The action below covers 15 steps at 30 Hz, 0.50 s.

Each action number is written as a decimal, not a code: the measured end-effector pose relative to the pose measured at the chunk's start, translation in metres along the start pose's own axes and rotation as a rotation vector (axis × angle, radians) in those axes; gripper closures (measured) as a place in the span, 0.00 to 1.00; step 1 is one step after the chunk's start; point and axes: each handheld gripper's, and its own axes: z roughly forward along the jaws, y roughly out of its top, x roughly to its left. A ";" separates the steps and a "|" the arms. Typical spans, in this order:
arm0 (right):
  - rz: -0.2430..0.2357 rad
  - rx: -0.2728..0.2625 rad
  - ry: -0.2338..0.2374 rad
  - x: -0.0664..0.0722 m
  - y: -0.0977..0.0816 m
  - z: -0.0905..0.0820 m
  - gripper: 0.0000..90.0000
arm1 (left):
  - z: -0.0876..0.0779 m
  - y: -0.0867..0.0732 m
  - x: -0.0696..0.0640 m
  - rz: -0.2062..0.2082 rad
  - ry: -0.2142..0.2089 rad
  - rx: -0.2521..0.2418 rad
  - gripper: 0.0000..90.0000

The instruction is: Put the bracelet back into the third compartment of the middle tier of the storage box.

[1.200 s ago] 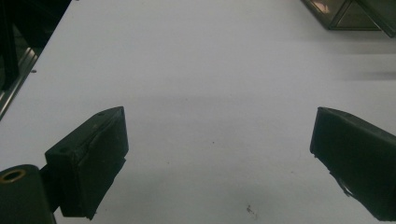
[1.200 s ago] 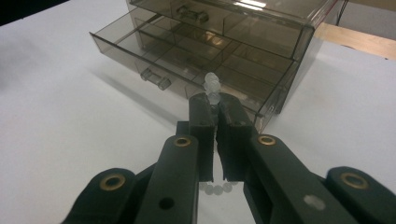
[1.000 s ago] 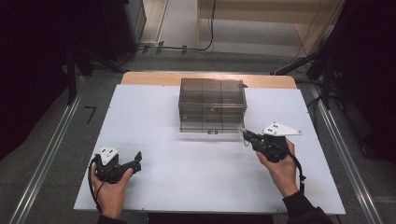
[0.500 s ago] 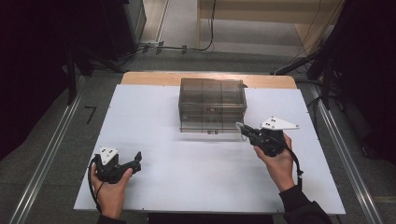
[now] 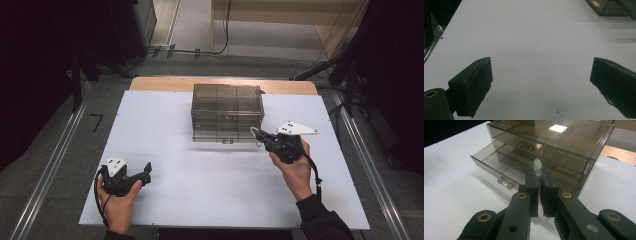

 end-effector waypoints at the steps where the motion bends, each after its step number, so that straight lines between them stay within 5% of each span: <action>1: 0.000 -0.002 0.000 0.000 0.001 0.000 0.92 | 0.000 0.000 0.000 0.000 0.000 0.000 0.05; 15: 0.010 0.002 -0.011 -0.006 0.003 0.011 0.92 | 0.000 0.000 0.000 -0.002 0.001 -0.002 0.05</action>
